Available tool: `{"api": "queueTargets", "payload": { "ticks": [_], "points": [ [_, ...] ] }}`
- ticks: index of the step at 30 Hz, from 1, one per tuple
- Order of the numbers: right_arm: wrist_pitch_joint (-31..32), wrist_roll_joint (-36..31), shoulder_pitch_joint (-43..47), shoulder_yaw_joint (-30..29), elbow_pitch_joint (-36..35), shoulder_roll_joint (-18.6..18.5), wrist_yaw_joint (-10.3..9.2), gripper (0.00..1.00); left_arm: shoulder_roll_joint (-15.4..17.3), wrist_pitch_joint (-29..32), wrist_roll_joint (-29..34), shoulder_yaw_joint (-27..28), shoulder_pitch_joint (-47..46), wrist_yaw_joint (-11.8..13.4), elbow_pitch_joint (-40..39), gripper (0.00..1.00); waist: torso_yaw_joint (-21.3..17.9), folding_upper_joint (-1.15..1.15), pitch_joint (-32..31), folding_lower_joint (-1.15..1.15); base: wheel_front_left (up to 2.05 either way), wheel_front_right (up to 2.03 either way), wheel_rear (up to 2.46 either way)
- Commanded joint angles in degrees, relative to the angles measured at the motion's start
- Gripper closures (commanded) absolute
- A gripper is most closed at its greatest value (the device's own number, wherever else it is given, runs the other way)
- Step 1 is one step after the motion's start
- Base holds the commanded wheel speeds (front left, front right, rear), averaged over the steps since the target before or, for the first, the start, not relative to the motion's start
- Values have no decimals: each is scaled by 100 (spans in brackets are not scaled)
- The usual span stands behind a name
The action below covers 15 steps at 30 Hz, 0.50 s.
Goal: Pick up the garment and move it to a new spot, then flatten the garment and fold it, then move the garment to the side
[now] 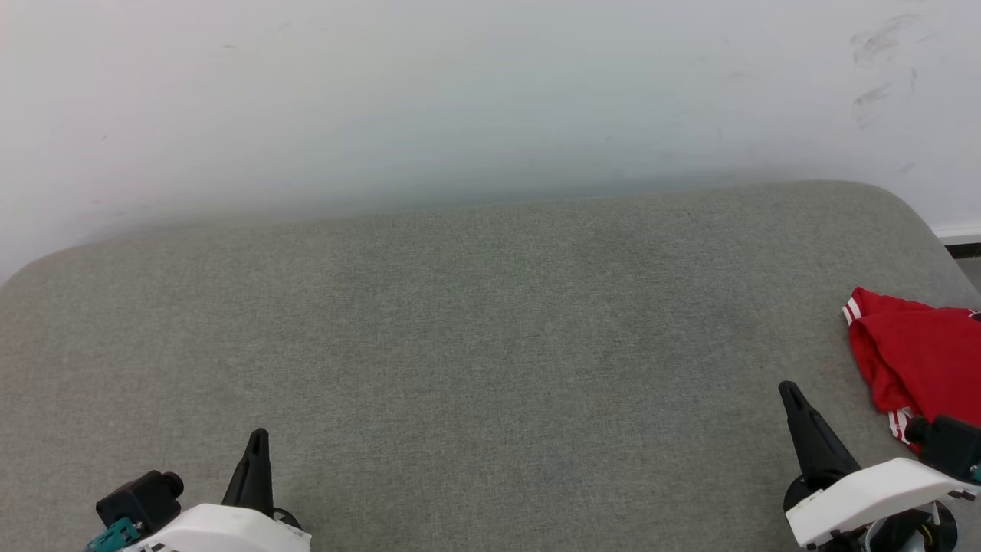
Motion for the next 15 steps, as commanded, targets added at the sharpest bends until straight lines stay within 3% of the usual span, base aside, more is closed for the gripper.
{"api": "queueTargets", "payload": {
  "ticks": [1, 15],
  "points": [
    [9, 222, -219, -47, -44, 9, 1, 100, 1, 49, -182, 92, -201, -63, -32, 100, 7, 0, 3, 0, 0, 0, 0],
    [67, 1232, -330, -165, 125, 74, 0, 100, -187, 309, -1046, 355, -342, -317, 87, 100, 66, 0, 28, 0, 0, 0, 0]
  ]
}}
